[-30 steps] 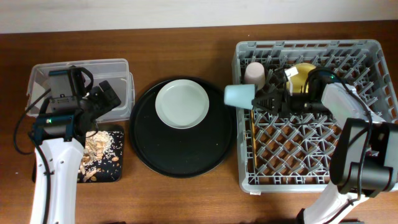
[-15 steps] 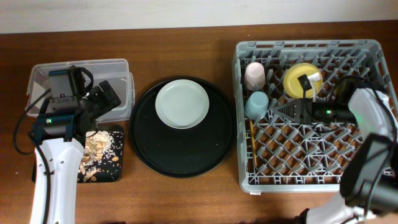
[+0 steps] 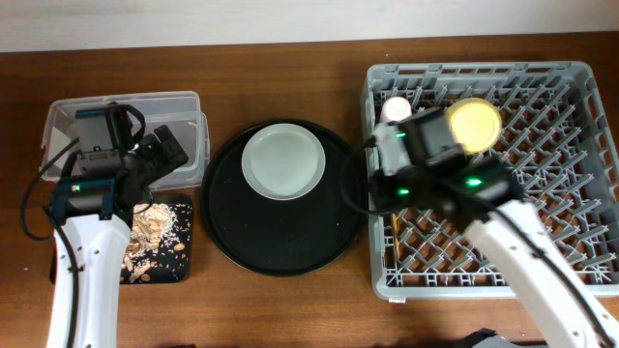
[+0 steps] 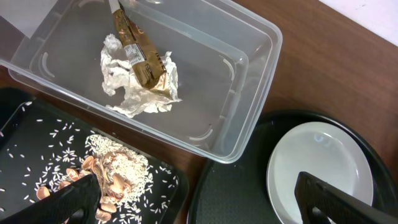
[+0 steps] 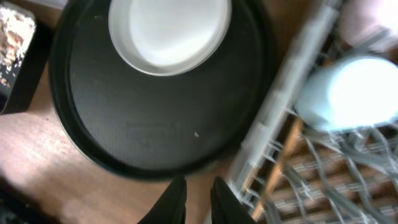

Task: Sort waste into correct bins and load items into the dishwasher rack
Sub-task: 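Move the right gripper to the white plate rim and grasp it, then lift the white plate and carry it into the rack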

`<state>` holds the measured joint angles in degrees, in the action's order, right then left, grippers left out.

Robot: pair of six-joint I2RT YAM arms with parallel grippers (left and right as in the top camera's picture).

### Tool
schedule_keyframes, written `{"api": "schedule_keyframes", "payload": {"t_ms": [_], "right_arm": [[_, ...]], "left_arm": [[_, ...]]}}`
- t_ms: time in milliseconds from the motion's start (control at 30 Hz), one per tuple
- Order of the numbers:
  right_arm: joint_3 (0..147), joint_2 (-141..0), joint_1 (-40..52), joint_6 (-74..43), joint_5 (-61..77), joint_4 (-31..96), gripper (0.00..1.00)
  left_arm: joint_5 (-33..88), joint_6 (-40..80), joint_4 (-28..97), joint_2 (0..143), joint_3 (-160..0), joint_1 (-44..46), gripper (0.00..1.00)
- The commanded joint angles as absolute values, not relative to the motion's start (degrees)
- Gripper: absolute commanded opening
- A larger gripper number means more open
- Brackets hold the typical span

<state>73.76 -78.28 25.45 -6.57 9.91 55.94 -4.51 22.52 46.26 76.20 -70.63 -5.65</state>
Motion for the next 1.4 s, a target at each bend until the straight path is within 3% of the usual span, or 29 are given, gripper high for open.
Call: {"api": "schedule_keyframes", "payload": {"t_ms": [0,267,333,367,433,600,767,867,1167,1367], "right_arm": [[74.3,-84.5,33.6,-10.3,5.1,51.7,0.18],[74.3,-102.7,39.4,-11.5,5.2,39.7,0.25],[74.3,-103.0,39.3,-11.5,1.6,35.6,0.26],[74.3,-103.0,39.2,-11.5,-3.7,31.6,0.32],[74.3,-103.7,39.2,-11.5,-12.9,26.7,0.35],[74.3,-109.6,35.9,-12.5,-16.1,19.9,0.38],[74.3,-115.2,29.3,-14.5,-5.0,16.9,0.39],[74.3,-117.5,27.8,-14.4,2.6,16.2,0.34],[77.4,-112.2,28.4,-14.4,2.7,17.4,0.35],[77.1,-115.8,29.0,-14.5,6.3,18.4,0.35]], "left_arm": [[-4.5,22.3,46.2,76.0,-71.4,-5.8,0.99],[-4.5,22.3,46.2,76.0,-71.4,-5.8,0.99],[-4.5,22.3,46.2,76.0,-71.4,-5.8,0.99],[-4.5,22.3,46.2,76.0,-71.4,-5.8,0.99],[-4.5,22.3,46.2,76.0,-71.4,-5.8,0.99],[-4.5,22.3,46.2,76.0,-71.4,-5.8,0.99],[-4.5,22.3,46.2,76.0,-71.4,-5.8,0.99],[-4.5,22.3,46.2,76.0,-71.4,-5.8,0.99],[-4.5,22.3,46.2,76.0,-71.4,-5.8,0.99],[-4.5,22.3,46.2,76.0,-71.4,-5.8,0.99]]}}
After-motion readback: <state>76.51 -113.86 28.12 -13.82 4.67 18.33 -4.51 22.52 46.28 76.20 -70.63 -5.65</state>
